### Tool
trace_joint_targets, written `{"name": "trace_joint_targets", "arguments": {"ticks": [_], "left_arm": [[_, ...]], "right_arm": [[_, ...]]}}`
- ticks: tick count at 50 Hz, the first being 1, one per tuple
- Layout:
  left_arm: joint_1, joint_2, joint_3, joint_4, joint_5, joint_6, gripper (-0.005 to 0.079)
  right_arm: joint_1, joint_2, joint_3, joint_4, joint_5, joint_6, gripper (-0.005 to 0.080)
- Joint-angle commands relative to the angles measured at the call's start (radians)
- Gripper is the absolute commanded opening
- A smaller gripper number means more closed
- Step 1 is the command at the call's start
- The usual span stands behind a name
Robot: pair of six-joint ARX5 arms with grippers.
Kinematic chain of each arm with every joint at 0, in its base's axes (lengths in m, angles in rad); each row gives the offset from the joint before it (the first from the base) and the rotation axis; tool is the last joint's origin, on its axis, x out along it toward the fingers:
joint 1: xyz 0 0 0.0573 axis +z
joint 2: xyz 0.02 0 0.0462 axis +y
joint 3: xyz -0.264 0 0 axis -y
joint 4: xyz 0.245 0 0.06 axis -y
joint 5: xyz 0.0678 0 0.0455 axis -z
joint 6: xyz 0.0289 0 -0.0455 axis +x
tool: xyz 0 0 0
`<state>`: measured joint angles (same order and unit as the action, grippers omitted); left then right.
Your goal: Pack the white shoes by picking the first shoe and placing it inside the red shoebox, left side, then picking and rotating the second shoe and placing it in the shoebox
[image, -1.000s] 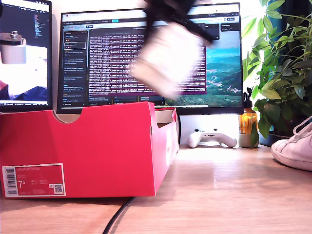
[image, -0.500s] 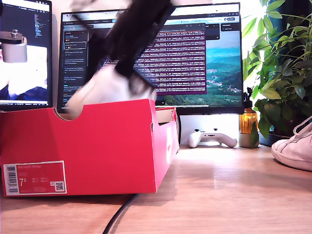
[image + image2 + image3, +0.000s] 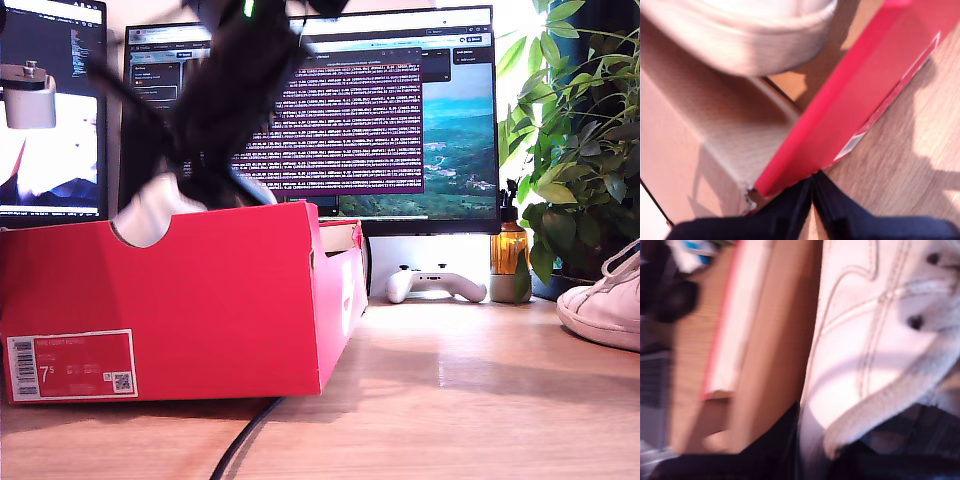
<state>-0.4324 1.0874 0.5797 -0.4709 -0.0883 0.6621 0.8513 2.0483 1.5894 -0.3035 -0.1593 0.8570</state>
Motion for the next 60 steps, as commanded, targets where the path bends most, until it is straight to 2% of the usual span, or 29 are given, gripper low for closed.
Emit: {"name": "trace_joint_targets", "arguments": {"ticks": [1, 10, 14, 21, 24, 34, 41, 48, 60], "left_arm": [[-0.006, 0.004, -0.01, 0.026, 0.001, 0.001, -0.0017], [-0.006, 0.004, -0.01, 0.026, 0.001, 0.001, -0.0017], [-0.006, 0.004, -0.01, 0.026, 0.001, 0.001, -0.0017], [-0.006, 0.004, -0.01, 0.026, 0.001, 0.001, -0.0017], [-0.006, 0.004, -0.01, 0.026, 0.001, 0.001, -0.0017], [-0.006, 0.004, -0.01, 0.023, 0.001, 0.0, -0.0017], [-0.006, 0.004, -0.01, 0.022, 0.002, -0.008, -0.0017], [-0.006, 0.004, -0.01, 0.023, 0.002, -0.008, -0.0017], [-0.006, 0.004, -0.01, 0.024, 0.002, -0.008, -0.0017]], "right_arm": [[-0.002, 0.021, 0.023, 0.021, 0.01, -0.008, -0.0013], [-0.002, 0.032, 0.023, 0.022, 0.038, -0.009, -0.0003], [-0.002, 0.032, 0.023, 0.026, 0.038, -0.013, 0.0065], [-0.002, 0.032, 0.023, 0.03, 0.035, -0.019, 0.0263], [-0.002, 0.032, 0.023, 0.034, 0.035, -0.018, 0.0309], [0.0, 0.032, 0.028, 0.062, 0.028, -0.009, 0.0322], [-0.001, 0.032, 0.103, 0.024, 0.011, -0.019, 0.0322], [-0.011, 0.032, 0.248, -0.116, 0.016, -0.117, 0.0322], [-0.068, 0.032, 0.406, -0.396, 0.103, -0.203, 0.0322]]}}
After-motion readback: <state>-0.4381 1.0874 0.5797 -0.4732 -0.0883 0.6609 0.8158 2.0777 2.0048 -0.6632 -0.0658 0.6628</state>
